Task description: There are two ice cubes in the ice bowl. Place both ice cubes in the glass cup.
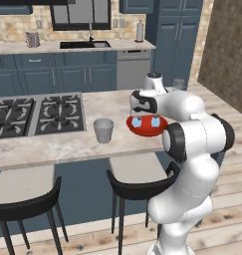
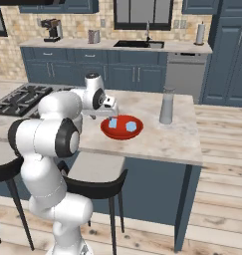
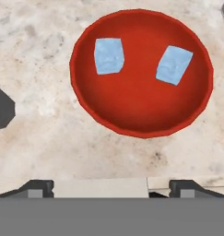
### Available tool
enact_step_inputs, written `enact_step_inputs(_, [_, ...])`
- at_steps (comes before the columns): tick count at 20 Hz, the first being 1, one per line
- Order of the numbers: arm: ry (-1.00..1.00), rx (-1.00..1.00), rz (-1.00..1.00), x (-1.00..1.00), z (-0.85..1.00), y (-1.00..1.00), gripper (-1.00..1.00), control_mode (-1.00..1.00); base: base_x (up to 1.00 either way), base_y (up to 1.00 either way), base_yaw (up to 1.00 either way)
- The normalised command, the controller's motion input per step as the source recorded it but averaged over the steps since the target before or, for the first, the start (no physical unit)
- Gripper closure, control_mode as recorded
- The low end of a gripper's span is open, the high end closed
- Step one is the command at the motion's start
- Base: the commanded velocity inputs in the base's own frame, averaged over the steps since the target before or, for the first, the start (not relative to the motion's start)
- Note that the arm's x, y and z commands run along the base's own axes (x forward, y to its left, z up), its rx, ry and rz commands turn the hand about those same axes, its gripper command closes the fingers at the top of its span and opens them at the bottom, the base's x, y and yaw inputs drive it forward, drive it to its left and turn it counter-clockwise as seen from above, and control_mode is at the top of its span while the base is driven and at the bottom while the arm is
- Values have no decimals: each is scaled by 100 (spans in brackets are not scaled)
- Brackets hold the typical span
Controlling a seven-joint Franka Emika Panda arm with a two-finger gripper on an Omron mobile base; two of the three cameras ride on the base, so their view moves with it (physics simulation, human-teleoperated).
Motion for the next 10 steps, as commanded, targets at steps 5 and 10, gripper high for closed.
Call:
enact_step_inputs(5, [0, 0, 0, 29, -32, 0, -100, -100, 0, 0, 0])
enact_step_inputs(10, [0, 2, 0, 36, -22, -1, -100, -100, 0, 0, 0])
